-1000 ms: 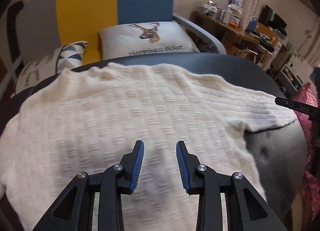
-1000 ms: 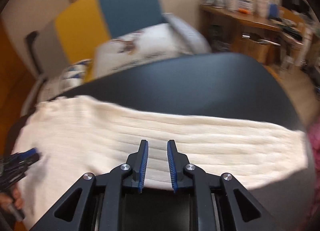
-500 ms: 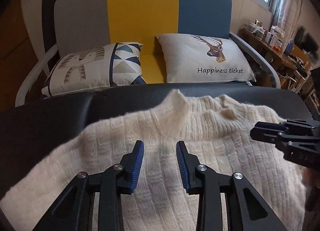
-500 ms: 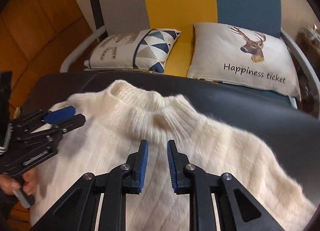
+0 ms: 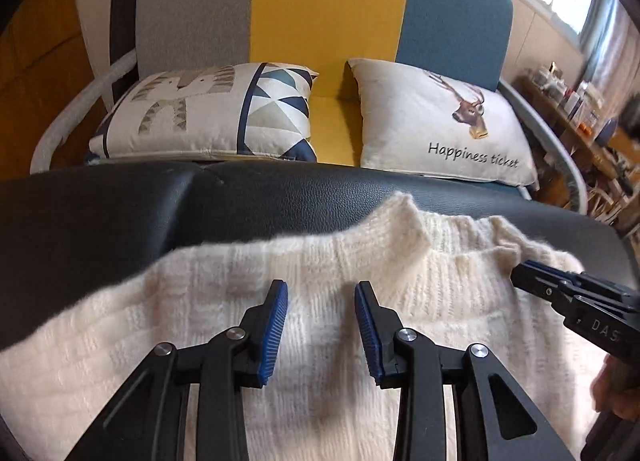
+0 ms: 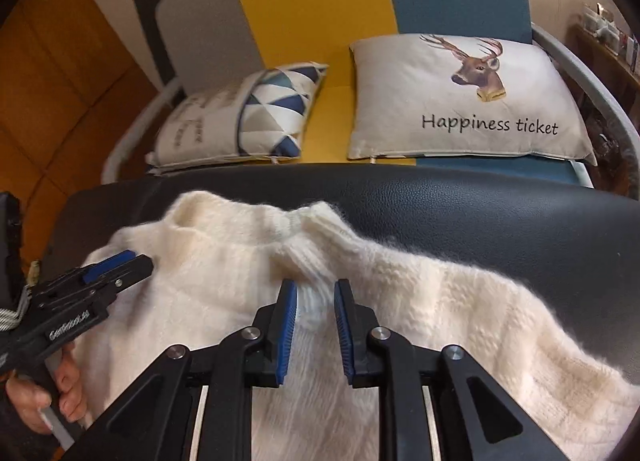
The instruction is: Fold clothes
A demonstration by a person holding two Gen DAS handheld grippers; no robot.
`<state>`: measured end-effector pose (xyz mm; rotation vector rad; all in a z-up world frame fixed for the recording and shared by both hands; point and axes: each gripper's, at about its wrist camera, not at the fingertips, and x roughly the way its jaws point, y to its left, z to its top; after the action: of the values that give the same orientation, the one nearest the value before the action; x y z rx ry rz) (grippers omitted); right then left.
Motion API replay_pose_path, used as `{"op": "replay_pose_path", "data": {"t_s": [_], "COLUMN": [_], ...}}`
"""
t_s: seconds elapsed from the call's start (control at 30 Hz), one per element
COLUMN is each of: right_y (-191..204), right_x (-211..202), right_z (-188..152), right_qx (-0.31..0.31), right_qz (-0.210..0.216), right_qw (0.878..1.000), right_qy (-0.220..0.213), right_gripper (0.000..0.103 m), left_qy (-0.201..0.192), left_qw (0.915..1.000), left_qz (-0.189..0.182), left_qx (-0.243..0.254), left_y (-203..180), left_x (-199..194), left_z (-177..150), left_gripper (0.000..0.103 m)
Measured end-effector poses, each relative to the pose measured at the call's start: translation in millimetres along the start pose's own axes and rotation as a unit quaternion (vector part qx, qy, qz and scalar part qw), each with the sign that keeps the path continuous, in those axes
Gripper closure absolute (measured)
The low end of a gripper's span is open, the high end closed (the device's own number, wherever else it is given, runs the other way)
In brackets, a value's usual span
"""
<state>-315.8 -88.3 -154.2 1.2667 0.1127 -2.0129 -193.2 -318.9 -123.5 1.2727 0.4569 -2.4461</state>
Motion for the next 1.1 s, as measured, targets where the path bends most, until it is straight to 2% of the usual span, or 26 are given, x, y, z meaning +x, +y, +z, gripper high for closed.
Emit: {"op": "replay_pose_path", "data": {"t_s": [0.13,0.33,0.37,0.53,0.6,0.63,0.73,0.77,0.83,0.97,1.03,1.1], "right_y": [-20,-62,-66,-70,-69,-72,-75,-74,-60,-19,-12,-16], "right_x": [-49,-116,-119,-116,-109,-106,-110,-114,-127,-144,-139,-132], "right_z": [-32,-102,-112,-152,-159,-161,-162,-162,-164,-186,-205,-221], "right_qx": [0.014,0.056,0.065,0.091,0.093,0.099,0.121,0.125,0.114,0.07,0.062,0.07], "right_qz": [0.016,0.022,0.028,0.05,0.017,0.01,-0.011,-0.015,-0.008,0.014,-0.019,-0.047], "right_qw": [1.0,0.998,0.997,0.992,0.992,0.992,0.99,0.99,0.992,0.996,0.995,0.992], "right_qy": [0.003,0.021,0.029,0.071,0.081,0.081,0.071,0.065,0.054,0.06,0.081,0.094], "right_gripper": [0.084,0.084,0.081,0.081,0.081,0.086,0.089,0.085,0.085,0.085,0.085,0.086], "left_qy": [-0.017,-0.022,-0.019,0.003,0.002,0.002,0.024,0.023,0.014,-0.001,-0.005,0.01], "left_qw": [0.9995,0.9986,0.9985,0.998,0.9983,0.9986,0.999,0.9991,0.9995,0.9998,0.9999,0.9998], "left_qz": [-0.022,-0.04,-0.042,-0.04,-0.033,-0.022,0.01,0.018,0.019,0.012,0.008,0.017], "left_qx": [-0.014,-0.027,-0.031,-0.05,-0.049,-0.048,-0.036,-0.03,-0.022,-0.016,-0.012,-0.005], "left_y": [14,36,40,52,55,57,60,61,61,61,61,61], "left_x": [-40,-95,-102,-125,-134,-136,-132,-133,-141,-162,-170,-163], "left_z": [-18,-87,-99,-159,-175,-182,-198,-202,-206,-215,-221,-232], "left_gripper": [0.067,0.067,0.067,0.067,0.067,0.067,0.067,0.067,0.067,0.067,0.067,0.067]}}
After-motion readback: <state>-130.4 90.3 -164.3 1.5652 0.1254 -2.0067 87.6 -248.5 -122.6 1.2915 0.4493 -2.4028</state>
